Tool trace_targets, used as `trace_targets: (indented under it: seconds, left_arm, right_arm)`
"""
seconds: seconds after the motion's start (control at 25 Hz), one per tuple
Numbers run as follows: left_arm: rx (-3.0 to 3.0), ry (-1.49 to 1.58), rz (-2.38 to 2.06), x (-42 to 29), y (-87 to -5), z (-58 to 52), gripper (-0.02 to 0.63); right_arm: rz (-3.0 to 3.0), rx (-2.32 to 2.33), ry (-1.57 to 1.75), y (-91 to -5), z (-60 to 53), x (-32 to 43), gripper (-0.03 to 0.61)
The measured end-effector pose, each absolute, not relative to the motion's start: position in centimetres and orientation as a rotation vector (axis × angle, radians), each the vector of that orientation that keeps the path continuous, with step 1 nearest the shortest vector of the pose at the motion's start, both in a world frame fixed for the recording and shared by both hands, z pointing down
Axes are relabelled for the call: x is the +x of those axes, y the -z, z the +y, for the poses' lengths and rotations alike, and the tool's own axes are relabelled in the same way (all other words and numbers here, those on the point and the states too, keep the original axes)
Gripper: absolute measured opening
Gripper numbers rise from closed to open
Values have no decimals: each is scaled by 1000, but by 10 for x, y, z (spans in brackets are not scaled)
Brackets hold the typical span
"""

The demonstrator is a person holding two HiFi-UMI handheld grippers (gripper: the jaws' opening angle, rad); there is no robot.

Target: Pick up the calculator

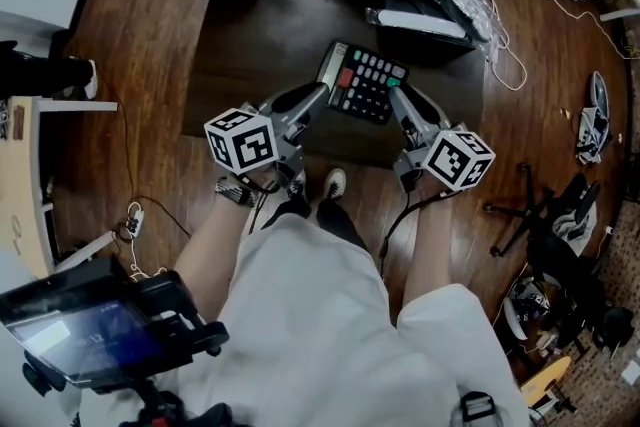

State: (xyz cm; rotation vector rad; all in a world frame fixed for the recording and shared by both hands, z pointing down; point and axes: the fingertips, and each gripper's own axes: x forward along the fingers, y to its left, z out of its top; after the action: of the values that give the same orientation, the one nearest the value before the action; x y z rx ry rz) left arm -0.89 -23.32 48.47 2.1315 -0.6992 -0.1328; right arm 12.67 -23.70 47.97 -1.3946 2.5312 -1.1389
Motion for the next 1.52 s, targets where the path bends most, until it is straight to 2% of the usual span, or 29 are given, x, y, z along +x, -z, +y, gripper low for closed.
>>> trace_targets:
  seconds: [0.52, 1.52]
  left_arm:
    - [2217, 326, -614, -21, -416, -219, 57]
    - [2846, 348, -551, -22, -304, -175, 54]
  right_arm:
    - [2559, -1369, 879, -397, -220, 117, 106]
    - [2642, -1443, 149, -285, -160, 112, 107]
